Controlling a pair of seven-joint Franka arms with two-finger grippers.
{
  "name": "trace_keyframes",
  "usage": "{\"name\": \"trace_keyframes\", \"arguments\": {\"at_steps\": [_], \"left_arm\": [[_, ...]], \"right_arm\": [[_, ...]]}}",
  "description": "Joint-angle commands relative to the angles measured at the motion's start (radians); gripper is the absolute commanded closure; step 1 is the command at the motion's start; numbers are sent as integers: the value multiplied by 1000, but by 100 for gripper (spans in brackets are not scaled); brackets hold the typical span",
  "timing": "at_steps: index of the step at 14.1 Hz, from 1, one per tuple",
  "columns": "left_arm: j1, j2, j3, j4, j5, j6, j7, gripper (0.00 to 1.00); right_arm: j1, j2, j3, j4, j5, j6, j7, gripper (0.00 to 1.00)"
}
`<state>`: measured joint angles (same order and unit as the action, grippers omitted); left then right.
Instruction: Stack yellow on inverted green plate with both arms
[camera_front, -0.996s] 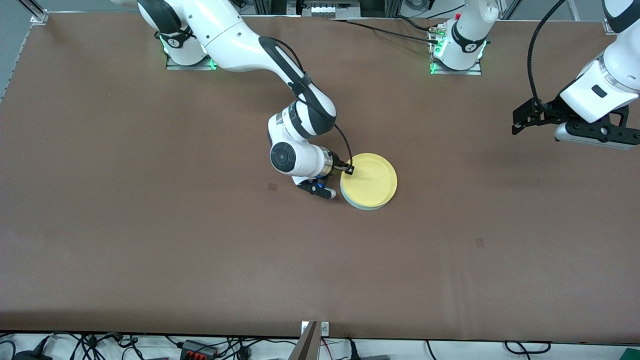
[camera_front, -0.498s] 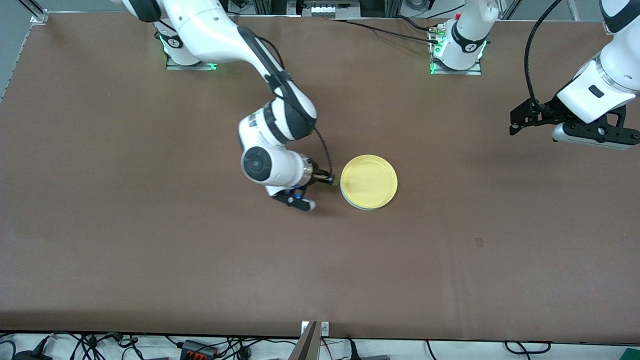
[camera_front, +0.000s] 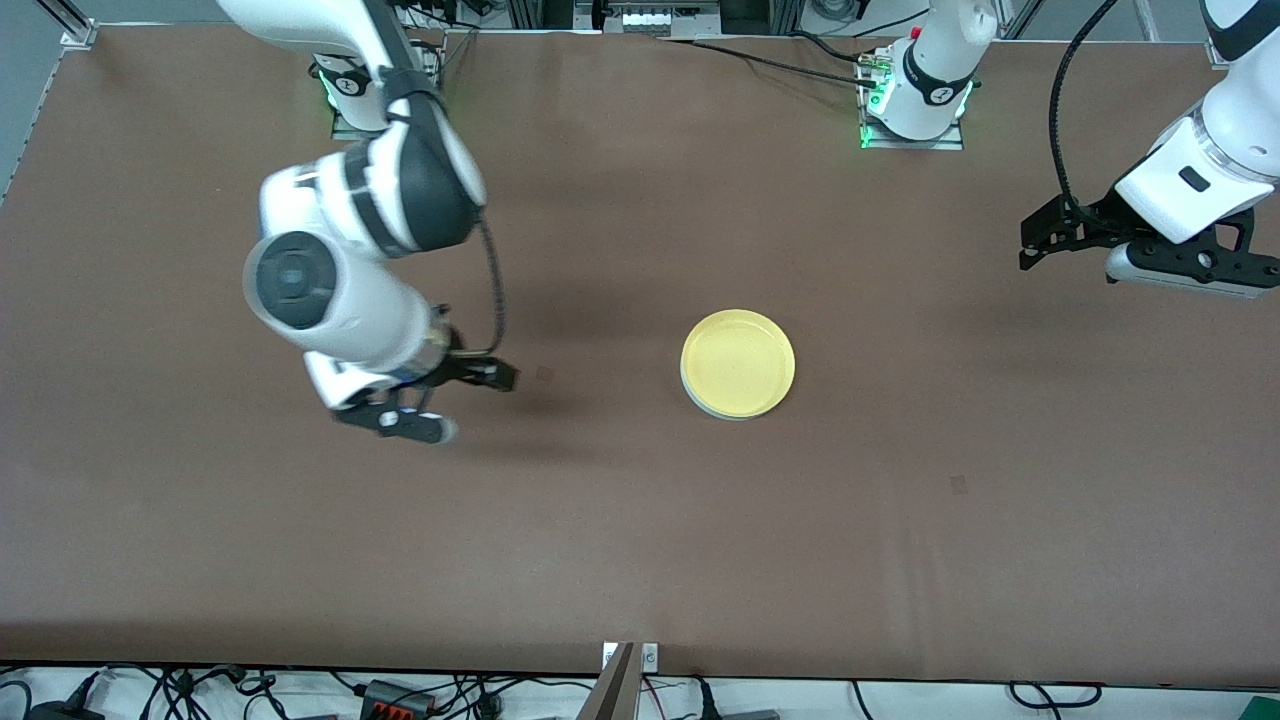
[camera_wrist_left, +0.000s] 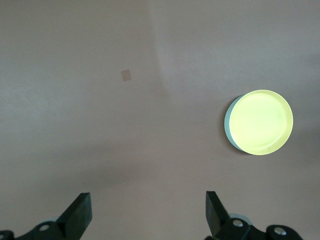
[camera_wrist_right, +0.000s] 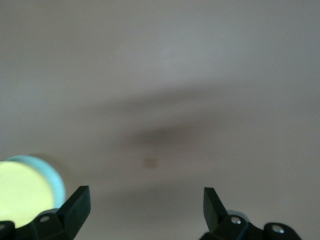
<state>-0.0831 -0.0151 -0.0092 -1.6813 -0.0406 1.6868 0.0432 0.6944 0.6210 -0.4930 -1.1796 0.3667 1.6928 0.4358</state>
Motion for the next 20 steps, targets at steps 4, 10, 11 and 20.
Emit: {"name": "trace_keyframes", "arguments": {"at_steps": [4, 10, 11, 20], "left_arm": [[2, 7, -5, 26, 16, -15, -6, 0], [-9, 15, -26, 28, 15, -6, -3, 0], [-12, 18, -26, 29, 4, 5, -14, 0], [-12, 35, -34, 43, -1, 11, 0, 0]], "right_arm": [[-26, -44, -205, -18, -9, -62, -189, 0], [-309, -222, 82, -32, -205, -59, -216, 0], [-402, -260, 191, -44, -268, -61, -221, 0], [-682, -418, 393, -167, -356, -82, -430, 0]]}}
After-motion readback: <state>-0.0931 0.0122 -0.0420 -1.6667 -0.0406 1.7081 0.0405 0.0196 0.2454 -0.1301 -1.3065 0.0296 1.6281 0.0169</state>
